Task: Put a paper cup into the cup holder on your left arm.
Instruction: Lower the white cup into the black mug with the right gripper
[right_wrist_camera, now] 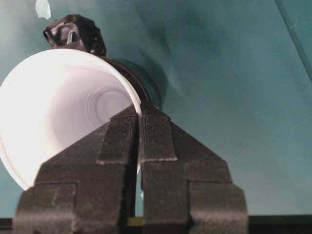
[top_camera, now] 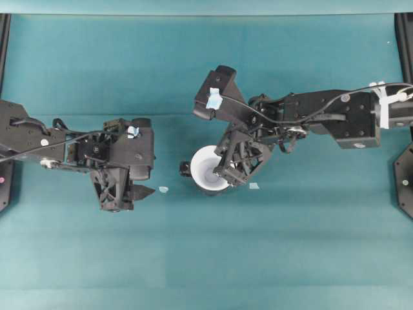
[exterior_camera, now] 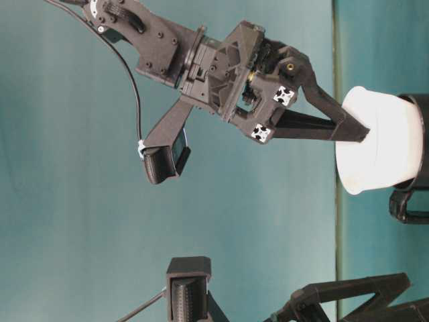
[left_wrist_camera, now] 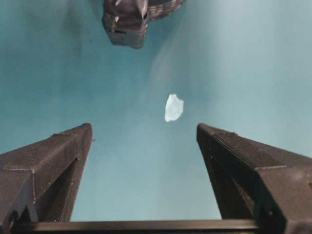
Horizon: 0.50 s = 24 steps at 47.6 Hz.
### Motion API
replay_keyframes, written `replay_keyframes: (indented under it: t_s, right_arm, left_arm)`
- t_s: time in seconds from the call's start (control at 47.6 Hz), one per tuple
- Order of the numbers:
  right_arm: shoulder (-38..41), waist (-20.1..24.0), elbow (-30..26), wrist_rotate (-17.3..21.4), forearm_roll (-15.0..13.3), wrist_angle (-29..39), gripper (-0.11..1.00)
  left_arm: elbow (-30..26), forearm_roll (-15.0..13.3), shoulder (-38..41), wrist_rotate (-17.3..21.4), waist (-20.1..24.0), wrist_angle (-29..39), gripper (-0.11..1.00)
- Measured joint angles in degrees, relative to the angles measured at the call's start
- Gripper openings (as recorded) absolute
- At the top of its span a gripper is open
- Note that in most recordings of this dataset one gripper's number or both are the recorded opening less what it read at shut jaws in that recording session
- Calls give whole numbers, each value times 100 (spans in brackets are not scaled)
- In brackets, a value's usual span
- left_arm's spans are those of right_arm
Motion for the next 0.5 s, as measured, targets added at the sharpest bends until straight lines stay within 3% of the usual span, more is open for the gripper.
replay_keyframes:
  t_s: [0.294, 0.504]
  right_arm:
    - [-9, 0, 0, 0, 9, 0, -2]
    - [0, 0, 0, 0, 9, 9, 10]
  left_arm:
    - [9, 0, 9, 0, 0, -70, 91]
    - [9, 9, 9, 0, 9, -79, 91]
